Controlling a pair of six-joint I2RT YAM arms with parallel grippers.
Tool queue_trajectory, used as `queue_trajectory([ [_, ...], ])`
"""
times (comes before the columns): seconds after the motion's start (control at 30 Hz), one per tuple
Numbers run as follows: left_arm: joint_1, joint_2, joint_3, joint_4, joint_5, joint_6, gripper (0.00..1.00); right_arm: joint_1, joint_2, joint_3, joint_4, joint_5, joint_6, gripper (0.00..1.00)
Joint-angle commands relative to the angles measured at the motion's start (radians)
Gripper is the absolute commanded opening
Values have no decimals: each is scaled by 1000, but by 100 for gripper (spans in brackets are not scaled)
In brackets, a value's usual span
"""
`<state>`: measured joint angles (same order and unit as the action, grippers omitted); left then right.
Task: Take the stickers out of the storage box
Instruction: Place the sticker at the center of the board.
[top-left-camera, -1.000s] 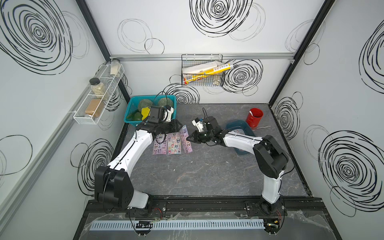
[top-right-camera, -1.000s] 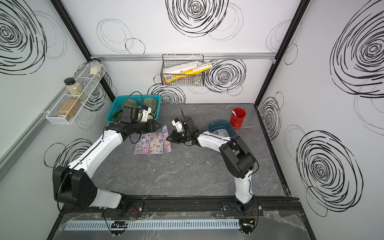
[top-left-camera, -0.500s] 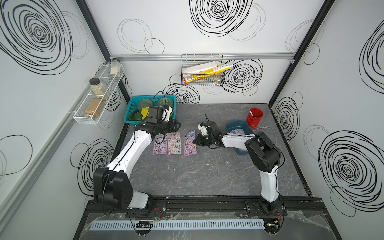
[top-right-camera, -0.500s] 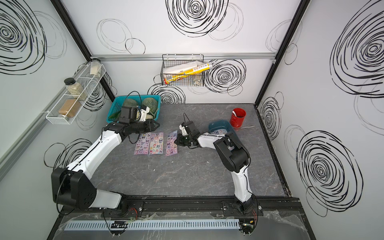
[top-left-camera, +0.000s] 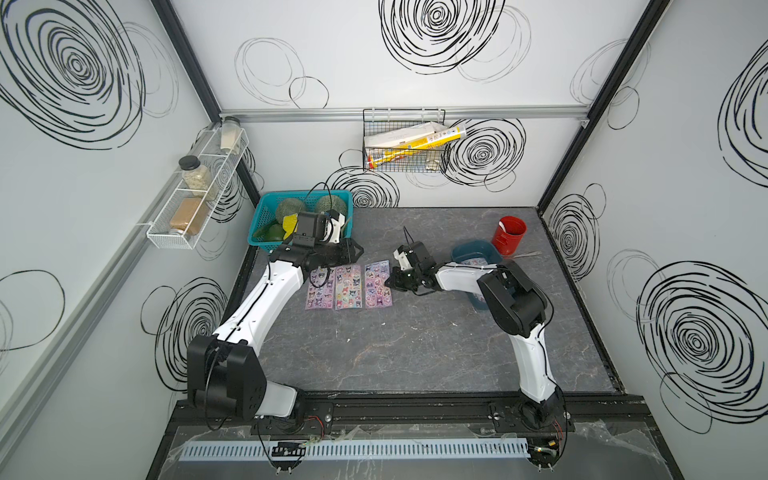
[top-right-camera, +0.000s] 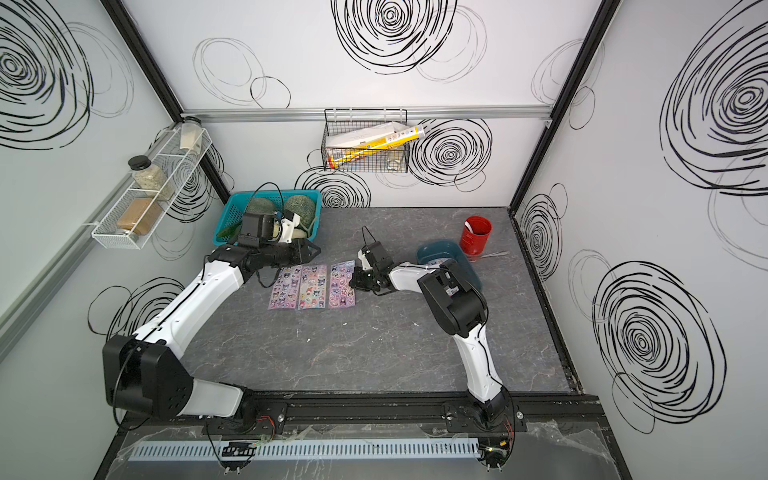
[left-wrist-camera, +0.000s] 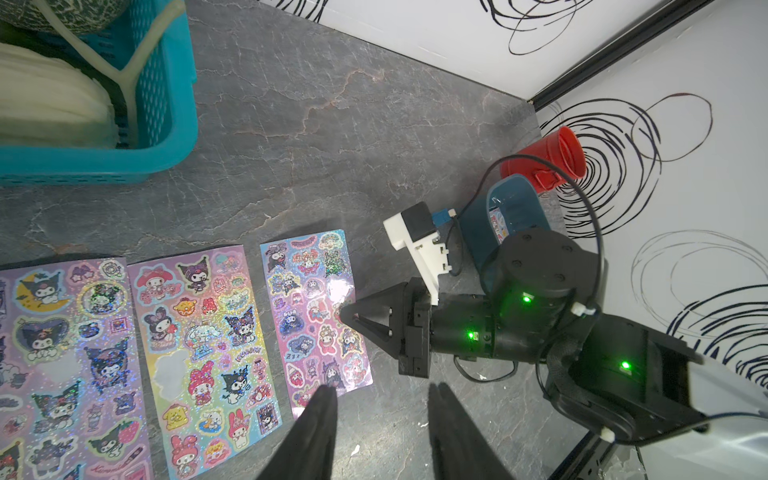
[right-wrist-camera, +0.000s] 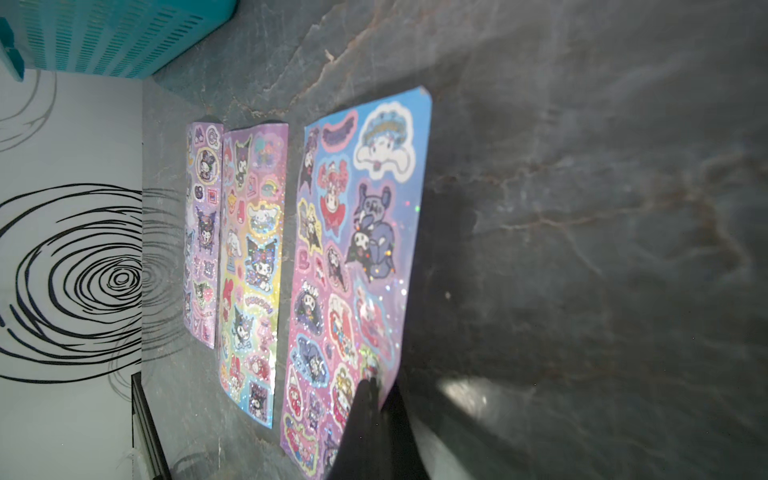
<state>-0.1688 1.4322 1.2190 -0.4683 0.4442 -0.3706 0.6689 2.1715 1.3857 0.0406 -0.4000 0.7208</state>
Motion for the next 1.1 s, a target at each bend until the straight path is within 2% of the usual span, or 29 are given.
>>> queue_trajectory([
  [0.0,5,8,-1,40,-7,10,42,10,27,53,-49,9,-23,1],
  [0.17,1,13,-1,40,-9,14,42,22,64,113,-92,17,-36,3],
  [0.43,-1,18,5,39,-3,19,42,23,67,118,-135,40,-52,6],
  [1.07,-9,18,9,37,1,19,43,24,5,94,-153,56,-57,25],
])
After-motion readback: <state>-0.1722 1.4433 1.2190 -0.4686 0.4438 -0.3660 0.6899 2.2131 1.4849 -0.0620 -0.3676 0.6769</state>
